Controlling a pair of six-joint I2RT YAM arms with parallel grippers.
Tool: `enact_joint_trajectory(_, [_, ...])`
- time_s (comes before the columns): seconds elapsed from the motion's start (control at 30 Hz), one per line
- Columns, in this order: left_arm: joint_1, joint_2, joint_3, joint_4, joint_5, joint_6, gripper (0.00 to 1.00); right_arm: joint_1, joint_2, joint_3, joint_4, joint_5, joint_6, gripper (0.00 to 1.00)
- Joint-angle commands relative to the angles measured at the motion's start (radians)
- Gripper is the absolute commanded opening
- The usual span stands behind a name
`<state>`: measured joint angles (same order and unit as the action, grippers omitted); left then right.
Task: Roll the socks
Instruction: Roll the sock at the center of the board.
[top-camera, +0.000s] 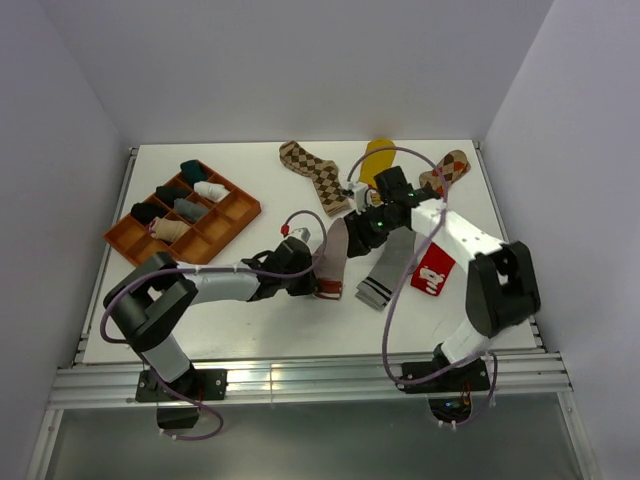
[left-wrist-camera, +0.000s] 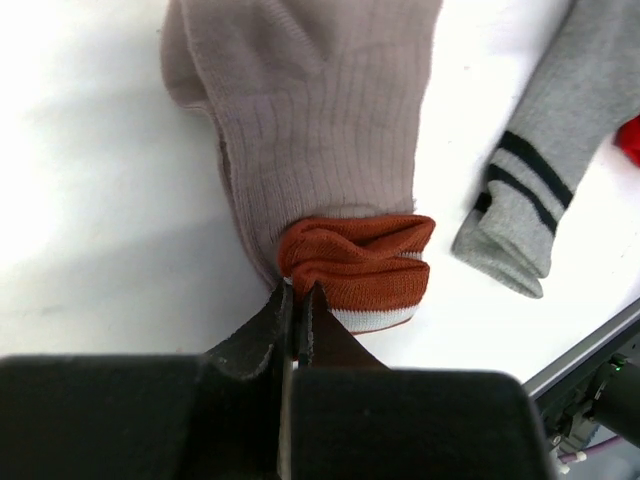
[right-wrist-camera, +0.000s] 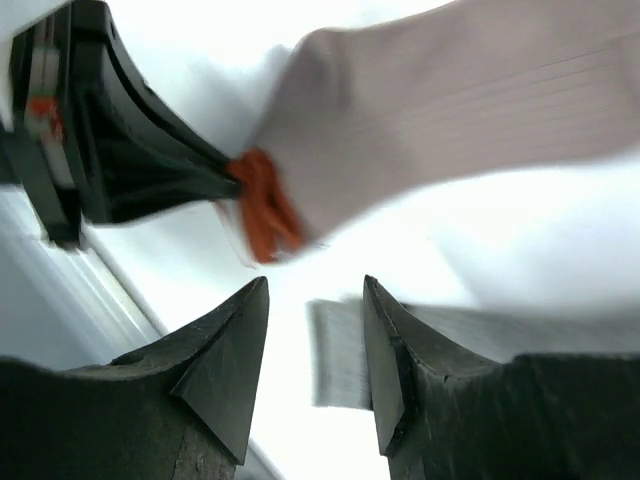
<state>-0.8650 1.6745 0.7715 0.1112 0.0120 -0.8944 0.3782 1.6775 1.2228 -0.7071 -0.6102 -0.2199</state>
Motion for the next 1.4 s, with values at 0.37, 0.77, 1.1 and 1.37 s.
enact_joint_trajectory(0.37, [0.078, -0.007, 0.078, -0.37, 0.166, -0.038, 0.0, 0.388, -0.533, -0.543, 0.494, 0.389, -0.423, 0.54])
enact_joint_trajectory(0.77, [0.096, 0.005, 0.078, -0.37, 0.224, -0.047, 0.0, 0.648, -0.334, -0.525, 0.589, 0.544, -0.47, 0.55])
enact_joint_trajectory(1.1, [0.101, -0.001, 0.089, -0.369, 0.241, -0.034, 0.0, 0.731, -0.213, -0.487, 0.618, 0.641, -0.441, 0.52])
enact_joint_trajectory(1.37, [0.101, -0.001, 0.092, -0.369, 0.255, -0.023, 0.0, 0.732, -0.145, -0.479, 0.637, 0.684, -0.44, 0.49])
